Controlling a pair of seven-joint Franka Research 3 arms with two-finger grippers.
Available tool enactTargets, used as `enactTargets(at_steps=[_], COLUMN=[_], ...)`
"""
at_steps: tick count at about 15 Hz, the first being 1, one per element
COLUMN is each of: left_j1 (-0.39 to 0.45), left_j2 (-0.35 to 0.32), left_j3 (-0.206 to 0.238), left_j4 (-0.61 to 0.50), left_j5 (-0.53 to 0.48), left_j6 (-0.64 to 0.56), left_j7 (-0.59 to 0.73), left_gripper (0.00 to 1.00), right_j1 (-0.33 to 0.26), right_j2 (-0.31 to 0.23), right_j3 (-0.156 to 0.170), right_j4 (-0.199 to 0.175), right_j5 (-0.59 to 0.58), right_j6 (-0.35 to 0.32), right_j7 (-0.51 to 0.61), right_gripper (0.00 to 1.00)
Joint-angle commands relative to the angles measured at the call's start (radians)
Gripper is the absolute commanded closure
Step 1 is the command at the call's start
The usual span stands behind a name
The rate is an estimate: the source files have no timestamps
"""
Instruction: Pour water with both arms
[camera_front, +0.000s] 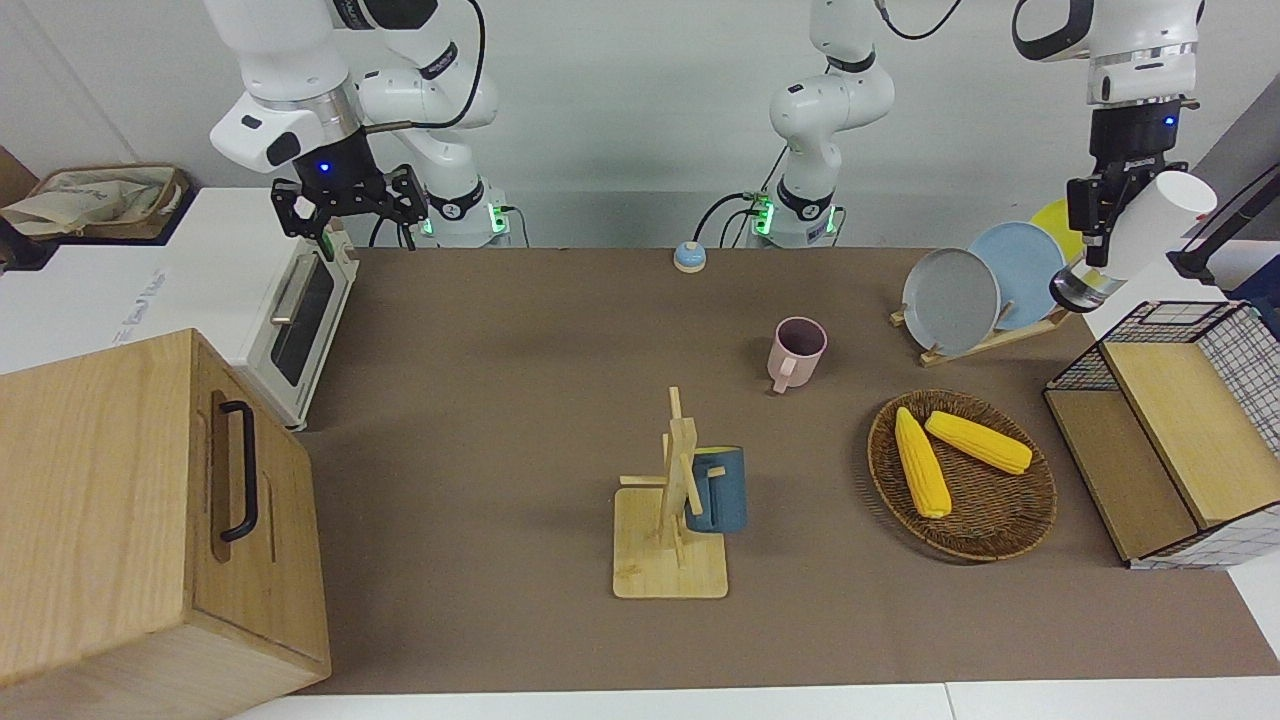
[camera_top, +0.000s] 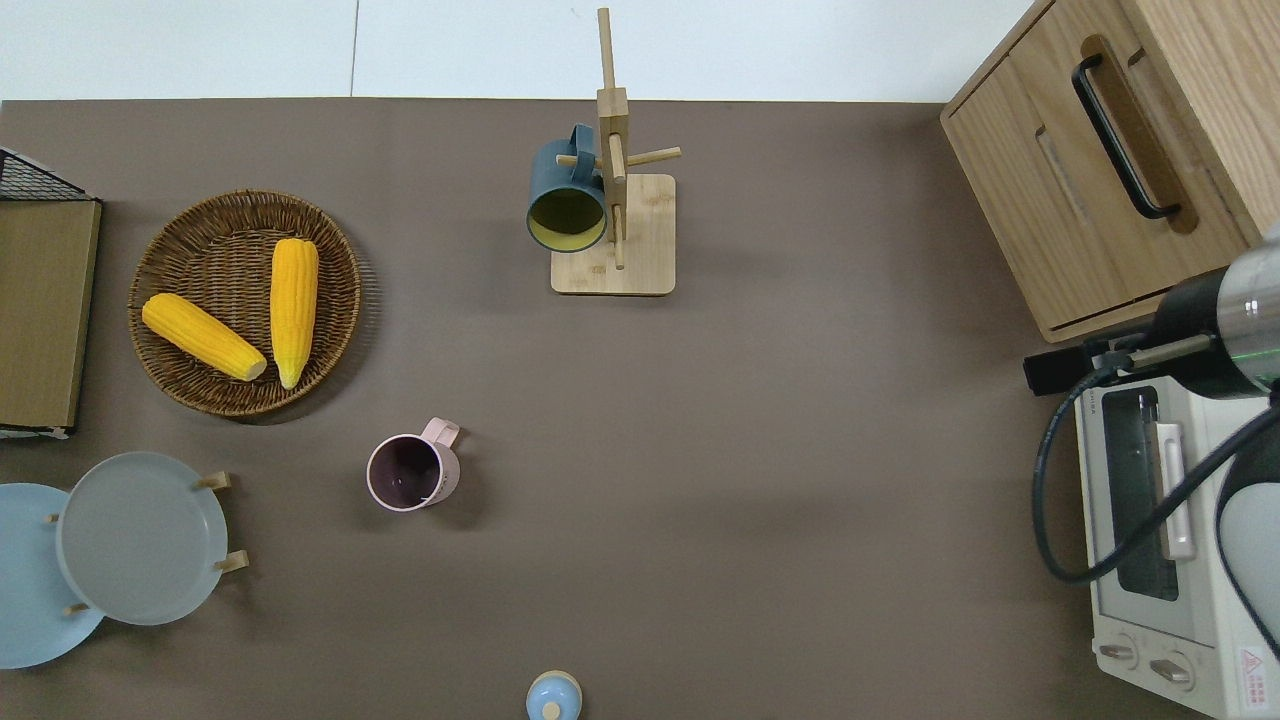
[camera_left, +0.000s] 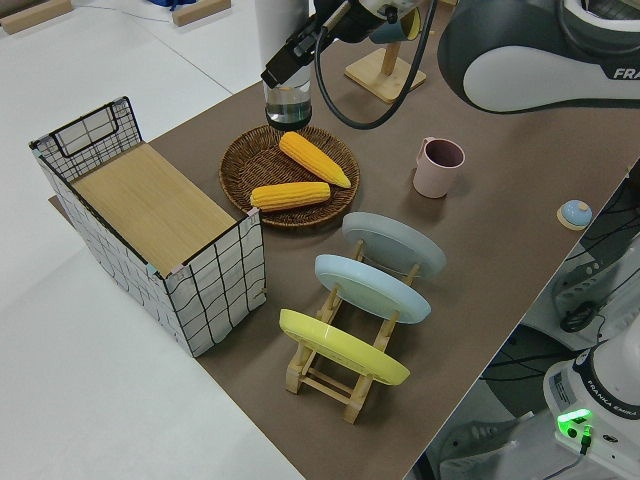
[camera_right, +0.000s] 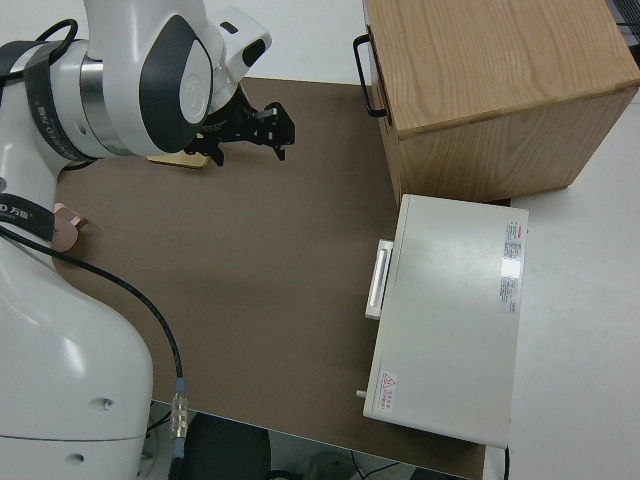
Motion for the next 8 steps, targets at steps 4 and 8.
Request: enactTargets(at_steps=[4, 8], left_j1=[0.039, 0.070], left_j2=[0.074, 0.132], left_j3=[0.030, 0.030], left_j4=[0.090, 0.154], left_j5=[-0.101, -0.165], left_j6=[0.005, 0.005], left_j7=[0.185, 0.284], left_gripper=[1.00, 1.00], right_j1=[-0.004, -0.004], right_j2=[-0.001, -0.001], right_j3=[0.000, 0.002], right_j4=[0.002, 0.002], right_j5=[0.013, 0.013], right_j6=[-0.012, -0.011], right_j7=[-0.008, -0.008], right_gripper=[0.011, 0.011])
